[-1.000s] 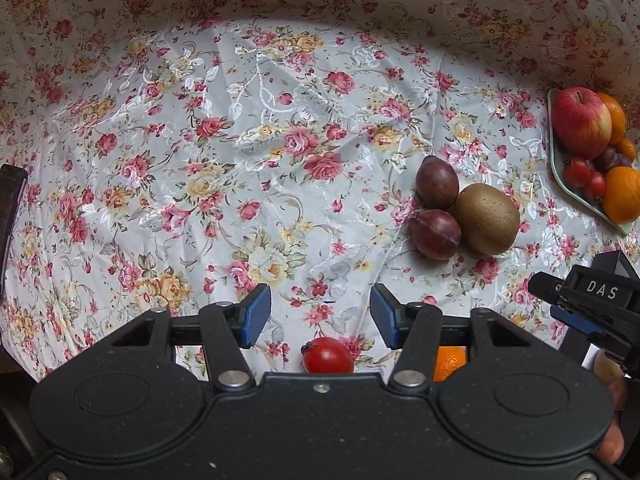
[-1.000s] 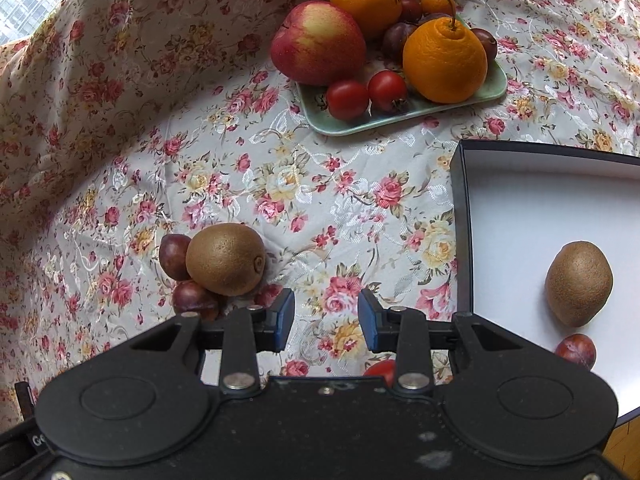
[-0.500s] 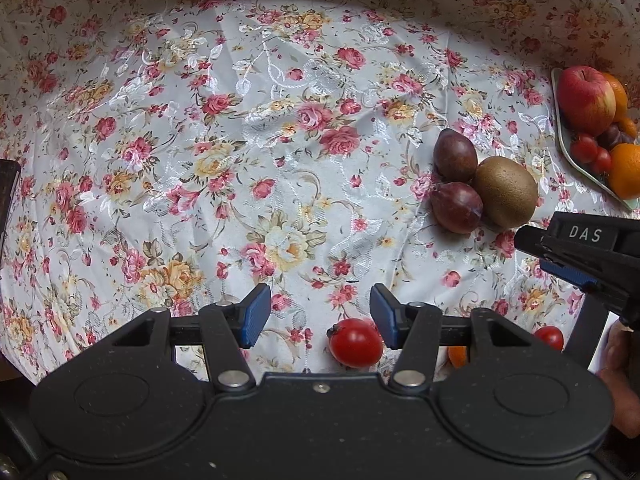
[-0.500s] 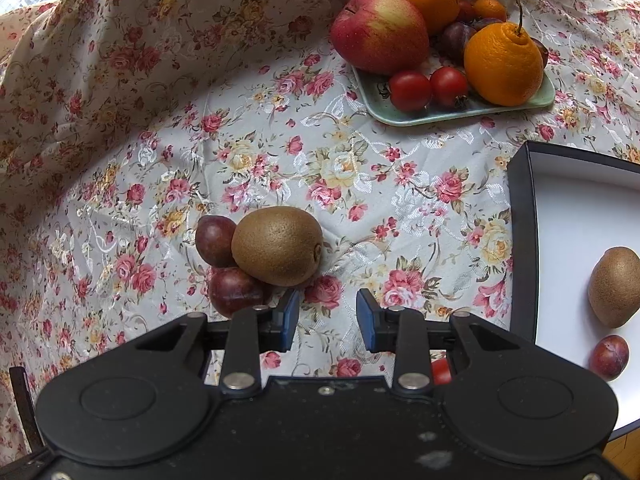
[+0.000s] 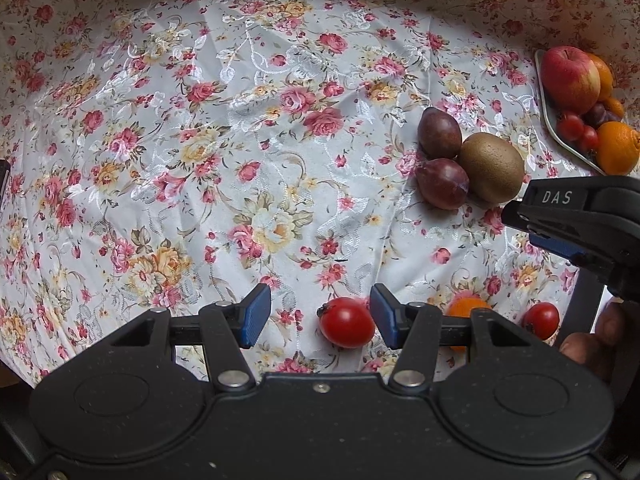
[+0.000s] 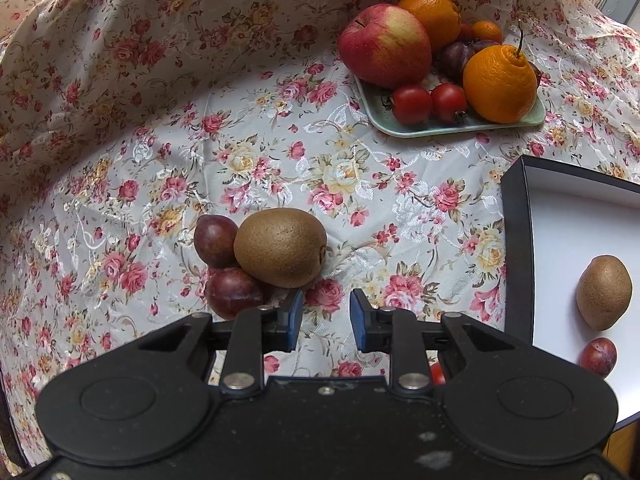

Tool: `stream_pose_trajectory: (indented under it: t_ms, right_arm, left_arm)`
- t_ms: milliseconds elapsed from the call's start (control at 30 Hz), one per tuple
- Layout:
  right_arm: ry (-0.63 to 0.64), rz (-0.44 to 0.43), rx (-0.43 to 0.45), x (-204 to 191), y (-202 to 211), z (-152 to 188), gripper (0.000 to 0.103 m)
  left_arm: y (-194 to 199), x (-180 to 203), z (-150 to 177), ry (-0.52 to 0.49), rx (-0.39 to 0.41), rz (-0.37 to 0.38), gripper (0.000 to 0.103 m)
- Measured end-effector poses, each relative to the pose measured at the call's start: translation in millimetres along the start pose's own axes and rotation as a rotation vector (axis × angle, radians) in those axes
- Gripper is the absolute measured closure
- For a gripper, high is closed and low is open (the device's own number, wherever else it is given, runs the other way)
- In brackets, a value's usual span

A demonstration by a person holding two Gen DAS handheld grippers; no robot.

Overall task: Organize fruits
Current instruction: 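Move the left tool to a red tomato while the right tool approaches a tangerine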

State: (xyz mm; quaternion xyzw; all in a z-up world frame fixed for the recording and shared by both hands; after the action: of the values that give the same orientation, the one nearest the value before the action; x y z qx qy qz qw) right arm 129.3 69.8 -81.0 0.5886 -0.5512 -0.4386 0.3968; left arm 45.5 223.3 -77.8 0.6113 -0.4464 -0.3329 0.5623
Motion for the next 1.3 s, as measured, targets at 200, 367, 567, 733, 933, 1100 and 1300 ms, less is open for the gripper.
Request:
stream_pose_trajectory:
  t_ms: [200, 367, 567, 733, 933, 1100, 1300]
  right_arm:
    - [0.025, 0.019, 0.031, 3.2, 8.1, 3.2, 0.076]
    - [0.004, 0.017, 0.043, 15.5, 16.8, 5.6, 0.076]
    - [-0.051, -0.017, 0.023, 33.9, 28.6, 18.4, 0.076]
    - [-0.072, -0.039, 0.001, 45.6, 36.2, 31.2, 0.076]
    - [-0.116, -0.055, -0.021, 61.1, 41.6, 39.2, 0.076]
    - [-0.156, -0.085, -0.049, 68.0, 43.3, 44.8, 0.076]
    - [-0.124, -0.090, -0.052, 65.0, 44.4, 46.8, 0.076]
  left_arm:
    - [-0.8, 1.3, 0.5, 0.000, 0.006, -0.018, 0.043]
    - [-0.6, 4.3, 6.7, -0.006, 0.006, -0.022, 0.043]
    - [5.5, 9.4, 20.3, -0.020, 0.017, -0.019, 0.043]
    - [13.7, 16.5, 29.7, -0.036, 0.043, -0.003, 0.043]
    - [14.7, 21.5, 37.4, -0.047, 0.061, -0.011, 0.043]
    - [13.9, 21.4, 38.8, -0.036, 0.072, -0.024, 0.043]
    - [6.6, 20.5, 36.1, -0.032, 0.076, -0.051, 0.043]
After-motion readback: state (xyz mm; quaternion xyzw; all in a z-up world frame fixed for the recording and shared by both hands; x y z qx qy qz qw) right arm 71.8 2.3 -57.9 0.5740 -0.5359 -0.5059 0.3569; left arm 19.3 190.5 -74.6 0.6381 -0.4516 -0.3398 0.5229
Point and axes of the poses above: each gripper's, at about its wrist camera, not at the fingertips, and y roughly against the way its jaws point, x to its right, z to its underside, the point moved 3 cm from there along -y, roughly the way its jaws point, and after that the axes turned 1 degree about x, right-handed, at the moved point
